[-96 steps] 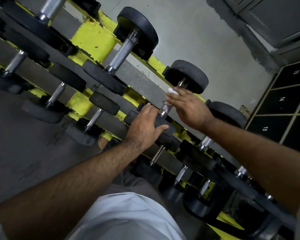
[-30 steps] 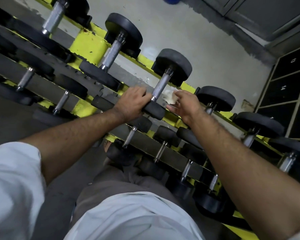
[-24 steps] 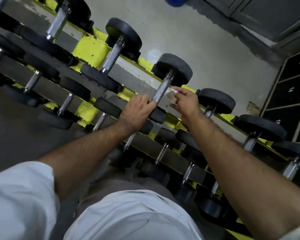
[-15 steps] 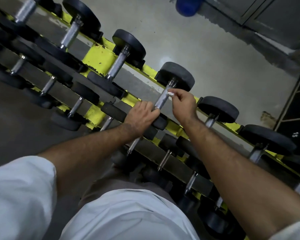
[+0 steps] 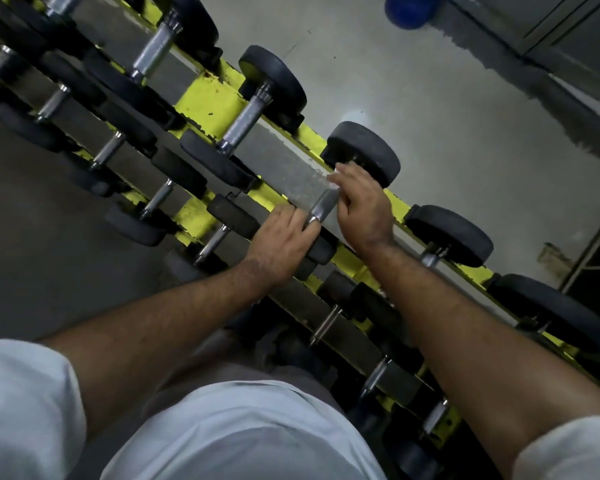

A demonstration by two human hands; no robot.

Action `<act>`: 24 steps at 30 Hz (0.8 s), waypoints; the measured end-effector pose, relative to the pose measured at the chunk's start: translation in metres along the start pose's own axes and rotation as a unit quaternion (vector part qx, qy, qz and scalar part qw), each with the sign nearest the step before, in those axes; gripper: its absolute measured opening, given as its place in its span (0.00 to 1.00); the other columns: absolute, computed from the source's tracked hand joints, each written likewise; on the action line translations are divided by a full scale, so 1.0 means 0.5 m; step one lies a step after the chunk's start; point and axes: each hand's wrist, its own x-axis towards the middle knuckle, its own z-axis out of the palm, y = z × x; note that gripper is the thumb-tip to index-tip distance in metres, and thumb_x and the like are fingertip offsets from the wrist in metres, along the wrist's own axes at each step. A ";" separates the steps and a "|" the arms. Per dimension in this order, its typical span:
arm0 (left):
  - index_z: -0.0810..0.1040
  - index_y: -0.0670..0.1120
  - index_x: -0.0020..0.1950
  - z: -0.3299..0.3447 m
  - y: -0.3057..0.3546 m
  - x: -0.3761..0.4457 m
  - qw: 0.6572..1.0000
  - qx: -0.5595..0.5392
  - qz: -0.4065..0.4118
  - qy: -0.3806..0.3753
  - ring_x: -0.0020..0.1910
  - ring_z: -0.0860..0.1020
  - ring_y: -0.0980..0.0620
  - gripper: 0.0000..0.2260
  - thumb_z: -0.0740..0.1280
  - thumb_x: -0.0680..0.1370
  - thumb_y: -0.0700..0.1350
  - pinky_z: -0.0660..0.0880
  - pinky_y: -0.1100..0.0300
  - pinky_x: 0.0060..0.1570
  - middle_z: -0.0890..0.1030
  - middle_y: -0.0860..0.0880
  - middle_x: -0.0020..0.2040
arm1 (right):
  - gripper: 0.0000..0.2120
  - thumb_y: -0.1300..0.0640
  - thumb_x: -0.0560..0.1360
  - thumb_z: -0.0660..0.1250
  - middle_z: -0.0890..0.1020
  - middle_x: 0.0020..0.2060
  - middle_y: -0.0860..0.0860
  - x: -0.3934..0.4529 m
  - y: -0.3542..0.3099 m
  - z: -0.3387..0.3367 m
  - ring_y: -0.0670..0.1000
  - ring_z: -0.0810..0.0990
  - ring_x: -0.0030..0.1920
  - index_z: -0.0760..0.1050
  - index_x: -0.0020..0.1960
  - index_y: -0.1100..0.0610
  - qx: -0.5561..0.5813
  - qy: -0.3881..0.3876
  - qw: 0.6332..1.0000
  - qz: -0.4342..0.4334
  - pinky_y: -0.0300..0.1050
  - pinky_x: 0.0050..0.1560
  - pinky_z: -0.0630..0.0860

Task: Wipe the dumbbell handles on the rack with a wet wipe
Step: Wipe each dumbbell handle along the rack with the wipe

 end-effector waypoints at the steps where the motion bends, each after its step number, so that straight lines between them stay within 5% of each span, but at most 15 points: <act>1: 0.73 0.39 0.65 0.007 0.004 -0.008 0.999 -0.035 -0.016 -0.011 0.55 0.73 0.38 0.29 0.75 0.67 0.49 0.69 0.44 0.66 0.74 0.39 0.53 | 0.18 0.66 0.75 0.61 0.81 0.64 0.54 0.002 0.010 0.006 0.56 0.75 0.69 0.82 0.61 0.59 -0.017 -0.009 0.999 -0.034 0.47 0.70 0.69; 5: 0.70 0.37 0.70 0.010 0.015 -0.027 0.987 -0.139 -0.085 0.010 0.72 0.66 0.36 0.33 0.71 0.74 0.58 0.62 0.42 0.74 0.72 0.36 0.68 | 0.17 0.65 0.76 0.60 0.80 0.64 0.59 0.017 0.066 0.030 0.61 0.77 0.67 0.80 0.62 0.63 -0.069 -0.046 0.989 -0.122 0.54 0.68 0.73; 11: 0.72 0.37 0.68 0.022 0.015 -0.022 0.979 -0.176 -0.099 0.012 0.71 0.68 0.37 0.31 0.67 0.76 0.59 0.64 0.40 0.72 0.74 0.37 0.67 | 0.21 0.65 0.77 0.59 0.74 0.70 0.60 0.027 0.128 0.035 0.61 0.71 0.73 0.74 0.70 0.64 -0.153 -0.088 0.954 -0.242 0.54 0.73 0.66; 15: 0.73 0.37 0.67 0.033 0.009 -0.022 0.980 -0.177 -0.091 0.030 0.71 0.69 0.37 0.30 0.63 0.77 0.61 0.64 0.40 0.72 0.75 0.37 0.65 | 0.22 0.65 0.78 0.59 0.73 0.71 0.62 0.004 0.123 0.052 0.62 0.68 0.75 0.71 0.72 0.66 -0.135 -0.084 0.961 -0.228 0.59 0.74 0.65; 19: 0.74 0.38 0.66 0.038 0.006 -0.024 0.981 -0.174 -0.084 0.035 0.70 0.69 0.37 0.31 0.61 0.77 0.63 0.65 0.40 0.72 0.75 0.37 0.64 | 0.22 0.61 0.80 0.58 0.73 0.72 0.62 -0.024 0.123 0.051 0.62 0.69 0.74 0.71 0.73 0.65 -0.120 -0.132 0.933 -0.313 0.59 0.75 0.63; 24: 0.74 0.37 0.66 0.039 0.008 -0.022 0.981 -0.171 -0.089 0.028 0.70 0.69 0.37 0.31 0.64 0.76 0.62 0.65 0.41 0.72 0.76 0.37 0.64 | 0.26 0.69 0.76 0.60 0.71 0.73 0.61 0.011 0.126 0.041 0.61 0.66 0.76 0.68 0.74 0.65 -0.128 -0.095 0.966 -0.204 0.59 0.75 0.64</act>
